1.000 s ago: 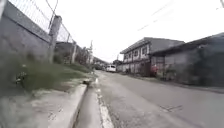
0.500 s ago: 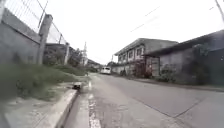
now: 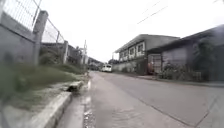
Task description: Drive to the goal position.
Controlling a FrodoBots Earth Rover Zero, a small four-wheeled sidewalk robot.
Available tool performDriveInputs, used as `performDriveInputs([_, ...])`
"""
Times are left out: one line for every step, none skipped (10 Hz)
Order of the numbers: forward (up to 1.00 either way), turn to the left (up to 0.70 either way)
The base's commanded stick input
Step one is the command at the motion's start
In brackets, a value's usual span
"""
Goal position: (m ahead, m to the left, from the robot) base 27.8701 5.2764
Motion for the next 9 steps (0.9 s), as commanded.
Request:
performDriveInputs([0.7,0.0])
performDriveInputs([0.7,0.0])
performDriveInputs([0.7,0.0])
performDriveInputs([0.7,0.0])
performDriveInputs([0.7,0.0])
performDriveInputs([0.7,0.0])
performDriveInputs([0.7,0.0])
performDriveInputs([0.7,0.0])
performDriveInputs([0.7,0.0])
